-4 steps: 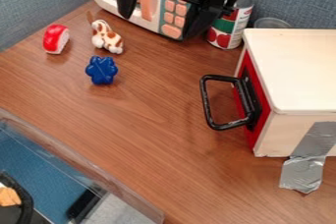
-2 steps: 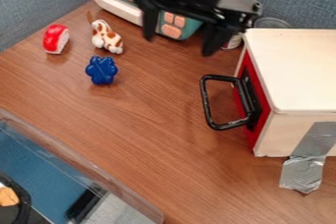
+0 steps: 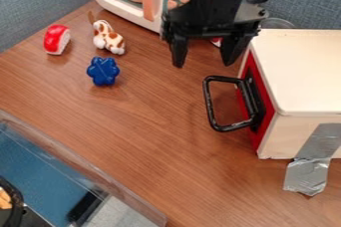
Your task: Open the drawer
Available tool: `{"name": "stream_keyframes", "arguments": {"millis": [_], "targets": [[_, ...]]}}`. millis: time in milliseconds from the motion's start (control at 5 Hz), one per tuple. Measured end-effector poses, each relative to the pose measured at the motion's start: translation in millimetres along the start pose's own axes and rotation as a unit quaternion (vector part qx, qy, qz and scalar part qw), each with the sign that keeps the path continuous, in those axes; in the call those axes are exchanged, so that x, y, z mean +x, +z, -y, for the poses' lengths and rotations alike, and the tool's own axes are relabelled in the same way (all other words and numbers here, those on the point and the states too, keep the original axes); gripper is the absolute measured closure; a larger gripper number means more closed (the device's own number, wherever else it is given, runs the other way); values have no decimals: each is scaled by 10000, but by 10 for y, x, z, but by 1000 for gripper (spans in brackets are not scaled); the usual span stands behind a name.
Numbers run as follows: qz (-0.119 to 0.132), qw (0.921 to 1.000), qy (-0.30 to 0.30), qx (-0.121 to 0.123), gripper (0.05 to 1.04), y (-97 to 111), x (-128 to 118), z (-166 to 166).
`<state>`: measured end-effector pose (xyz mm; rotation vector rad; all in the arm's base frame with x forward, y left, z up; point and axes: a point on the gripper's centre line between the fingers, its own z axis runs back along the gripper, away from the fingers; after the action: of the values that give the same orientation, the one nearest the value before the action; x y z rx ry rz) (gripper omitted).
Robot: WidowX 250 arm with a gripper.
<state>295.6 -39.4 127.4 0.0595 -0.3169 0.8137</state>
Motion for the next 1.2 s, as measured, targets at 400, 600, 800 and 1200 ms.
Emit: {"name": "stream_keyframes", "arguments": {"millis": [400, 600, 800, 1200], "targets": [[-251, 9990, 342, -141, 84, -289, 20, -31], [-339, 9992, 199, -90, 84, -370, -63, -97], [-614, 9972, 139, -411, 84, -471, -148, -107], [-744, 9927, -111, -947, 84, -590, -156, 22]]}}
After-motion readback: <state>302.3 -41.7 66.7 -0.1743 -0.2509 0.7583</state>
